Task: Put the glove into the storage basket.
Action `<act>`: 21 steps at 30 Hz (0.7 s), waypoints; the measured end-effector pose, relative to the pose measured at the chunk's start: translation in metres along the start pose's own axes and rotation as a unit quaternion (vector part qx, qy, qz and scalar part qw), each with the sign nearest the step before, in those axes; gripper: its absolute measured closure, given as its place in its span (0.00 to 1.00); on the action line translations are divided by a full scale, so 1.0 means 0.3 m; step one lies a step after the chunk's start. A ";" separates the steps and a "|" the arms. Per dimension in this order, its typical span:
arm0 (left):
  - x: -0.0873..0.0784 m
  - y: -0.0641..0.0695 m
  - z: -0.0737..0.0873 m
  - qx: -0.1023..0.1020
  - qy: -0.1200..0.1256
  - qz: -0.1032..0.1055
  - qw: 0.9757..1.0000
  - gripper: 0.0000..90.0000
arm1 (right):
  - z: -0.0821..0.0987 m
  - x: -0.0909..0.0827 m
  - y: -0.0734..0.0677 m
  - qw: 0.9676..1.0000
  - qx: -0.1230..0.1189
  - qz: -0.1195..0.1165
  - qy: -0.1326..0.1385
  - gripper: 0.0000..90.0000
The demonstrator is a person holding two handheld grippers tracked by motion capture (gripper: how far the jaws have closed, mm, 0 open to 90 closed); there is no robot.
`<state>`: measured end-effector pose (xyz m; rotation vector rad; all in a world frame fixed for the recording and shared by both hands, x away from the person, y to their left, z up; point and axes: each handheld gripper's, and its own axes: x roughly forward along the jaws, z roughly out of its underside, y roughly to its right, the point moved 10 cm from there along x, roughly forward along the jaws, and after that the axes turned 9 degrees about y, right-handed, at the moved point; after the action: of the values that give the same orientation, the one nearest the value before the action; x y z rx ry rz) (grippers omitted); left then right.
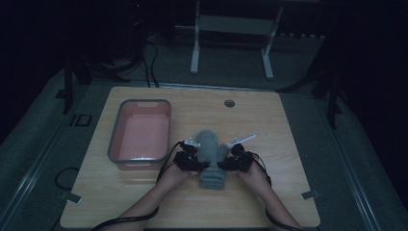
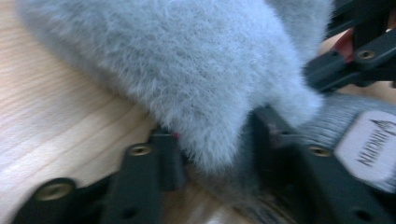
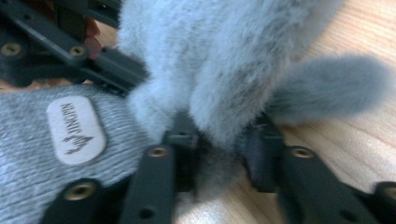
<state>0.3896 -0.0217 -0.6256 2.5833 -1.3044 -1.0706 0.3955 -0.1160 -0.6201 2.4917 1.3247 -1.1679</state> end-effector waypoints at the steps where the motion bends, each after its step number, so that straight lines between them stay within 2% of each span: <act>1: 0.000 0.000 0.000 0.000 0.000 0.000 1.000 0.76 | -0.002 0.000 -0.003 1.000 -0.011 0.006 0.002 0.83; 2: 0.000 0.004 -0.002 -0.001 0.002 0.002 1.000 0.76 | -0.002 0.000 -0.003 1.000 -0.011 0.006 0.002 0.83; 3: -0.001 0.005 -0.003 0.000 0.005 0.003 1.000 0.80 | -0.003 -0.002 -0.006 1.000 -0.015 0.012 0.002 0.85; 5: -0.005 0.006 -0.003 0.001 0.009 0.005 1.000 0.84 | -0.005 -0.006 -0.012 0.999 -0.036 0.022 0.009 0.87; 7: -0.011 0.011 -0.009 0.000 0.015 0.010 1.000 0.86 | -0.007 -0.013 -0.019 0.999 -0.040 0.023 0.018 0.88; 9: -0.022 0.016 -0.018 -0.010 0.015 0.021 1.000 0.87 | -0.015 -0.026 -0.029 0.998 -0.047 0.022 0.028 0.90; 11: -0.027 0.018 -0.023 -0.014 0.015 0.023 1.000 0.88 | -0.024 -0.036 -0.036 0.998 -0.050 0.023 0.037 0.91; 16: -0.059 0.036 -0.054 0.006 0.017 0.023 1.000 0.88 | -0.045 -0.062 -0.053 0.997 -0.055 0.019 0.044 0.91; 19: -0.094 0.055 -0.093 0.014 0.029 0.026 0.999 0.88 | -0.087 -0.107 -0.076 0.996 -0.055 0.010 0.066 0.91; 21: -0.116 0.068 -0.123 0.022 0.037 0.024 0.999 0.88 | -0.101 -0.120 -0.082 0.996 -0.056 0.009 0.070 0.91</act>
<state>0.3838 -0.0187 -0.5712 2.5816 -1.3810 -0.9390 0.3830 -0.1127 -0.5686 2.5391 1.3567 -0.9030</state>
